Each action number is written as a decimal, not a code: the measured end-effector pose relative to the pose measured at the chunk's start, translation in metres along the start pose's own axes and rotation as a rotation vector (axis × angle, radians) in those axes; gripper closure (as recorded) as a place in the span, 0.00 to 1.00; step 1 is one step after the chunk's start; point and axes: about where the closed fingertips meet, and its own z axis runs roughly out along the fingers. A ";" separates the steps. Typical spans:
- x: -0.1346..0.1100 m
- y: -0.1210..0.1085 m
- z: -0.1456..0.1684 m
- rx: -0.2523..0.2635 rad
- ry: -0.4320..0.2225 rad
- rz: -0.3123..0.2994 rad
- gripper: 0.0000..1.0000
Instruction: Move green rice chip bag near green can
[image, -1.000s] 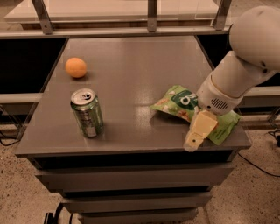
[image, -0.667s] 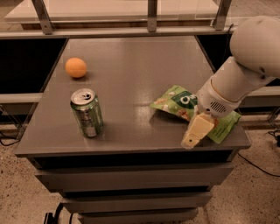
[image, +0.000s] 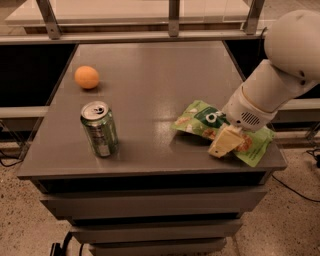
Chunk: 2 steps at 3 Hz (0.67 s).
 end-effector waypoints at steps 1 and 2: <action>-0.001 0.000 -0.003 0.000 0.000 0.000 0.88; -0.001 0.000 -0.004 0.000 -0.001 -0.001 1.00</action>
Offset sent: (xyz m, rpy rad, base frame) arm -0.0039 0.0172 0.0369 0.1221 -0.0354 0.1307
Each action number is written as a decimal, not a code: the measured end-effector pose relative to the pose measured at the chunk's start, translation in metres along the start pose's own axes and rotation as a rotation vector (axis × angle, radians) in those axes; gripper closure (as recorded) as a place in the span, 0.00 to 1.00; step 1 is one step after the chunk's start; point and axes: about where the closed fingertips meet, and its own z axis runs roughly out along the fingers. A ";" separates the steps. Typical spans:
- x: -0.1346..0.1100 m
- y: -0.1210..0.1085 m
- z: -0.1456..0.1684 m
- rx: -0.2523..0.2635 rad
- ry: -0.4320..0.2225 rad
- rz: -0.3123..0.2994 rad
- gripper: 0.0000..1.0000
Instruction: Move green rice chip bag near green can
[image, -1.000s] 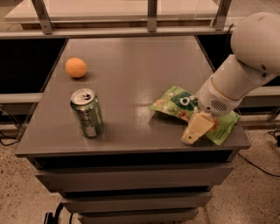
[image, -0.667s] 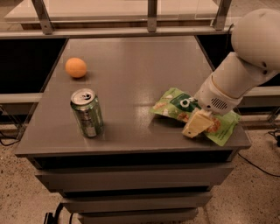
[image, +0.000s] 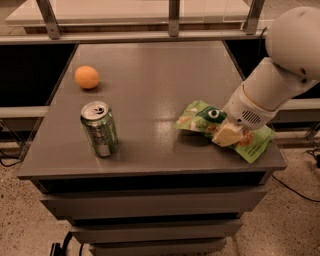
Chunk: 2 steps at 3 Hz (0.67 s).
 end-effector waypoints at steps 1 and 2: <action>0.000 0.000 0.000 0.000 0.000 0.000 1.00; -0.028 0.002 -0.024 0.014 -0.059 -0.087 1.00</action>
Offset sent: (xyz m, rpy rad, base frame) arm 0.0140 0.0506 0.0977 0.1240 -0.1853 0.2256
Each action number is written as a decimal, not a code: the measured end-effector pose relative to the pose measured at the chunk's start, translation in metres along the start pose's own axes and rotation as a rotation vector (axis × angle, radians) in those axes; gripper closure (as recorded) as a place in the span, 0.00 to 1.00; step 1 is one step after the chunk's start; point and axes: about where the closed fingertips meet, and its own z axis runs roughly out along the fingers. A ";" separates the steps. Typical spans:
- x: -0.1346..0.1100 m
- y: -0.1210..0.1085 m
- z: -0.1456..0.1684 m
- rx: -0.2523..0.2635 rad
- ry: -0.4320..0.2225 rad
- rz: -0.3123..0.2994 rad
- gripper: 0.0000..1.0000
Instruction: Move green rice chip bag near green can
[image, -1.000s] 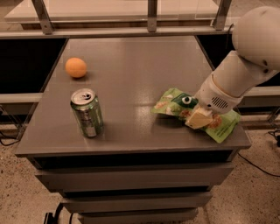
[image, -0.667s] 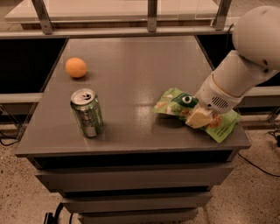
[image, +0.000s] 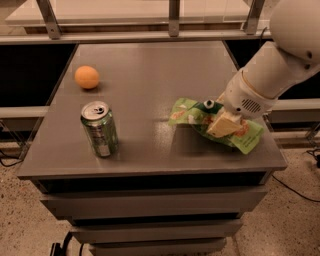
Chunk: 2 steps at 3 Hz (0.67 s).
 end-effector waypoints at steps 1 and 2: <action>-0.033 -0.004 -0.030 0.020 -0.056 -0.083 1.00; -0.059 -0.008 -0.052 0.045 -0.092 -0.145 1.00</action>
Offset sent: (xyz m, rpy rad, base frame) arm 0.0255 0.0423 0.1067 0.0790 -0.1808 0.1680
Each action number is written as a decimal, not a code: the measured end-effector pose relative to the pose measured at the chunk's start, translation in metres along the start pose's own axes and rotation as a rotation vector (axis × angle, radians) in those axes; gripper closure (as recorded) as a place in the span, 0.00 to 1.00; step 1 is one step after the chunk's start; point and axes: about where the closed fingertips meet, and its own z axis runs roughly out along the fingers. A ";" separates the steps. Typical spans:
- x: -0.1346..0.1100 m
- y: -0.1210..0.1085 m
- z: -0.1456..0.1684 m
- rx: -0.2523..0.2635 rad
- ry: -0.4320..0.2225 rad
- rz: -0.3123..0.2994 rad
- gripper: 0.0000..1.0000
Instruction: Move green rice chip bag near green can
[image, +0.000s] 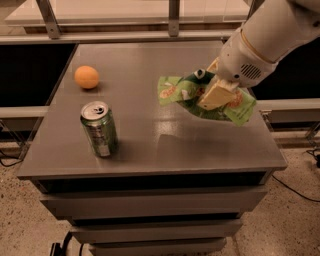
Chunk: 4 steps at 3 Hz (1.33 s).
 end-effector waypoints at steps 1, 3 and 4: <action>-0.018 -0.005 0.002 0.002 -0.012 -0.034 1.00; -0.069 -0.010 0.025 -0.012 -0.050 -0.103 1.00; -0.097 -0.008 0.043 -0.035 -0.064 -0.137 1.00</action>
Offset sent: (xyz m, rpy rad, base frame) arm 0.0286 0.0668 0.0140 0.0429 -0.0542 0.1052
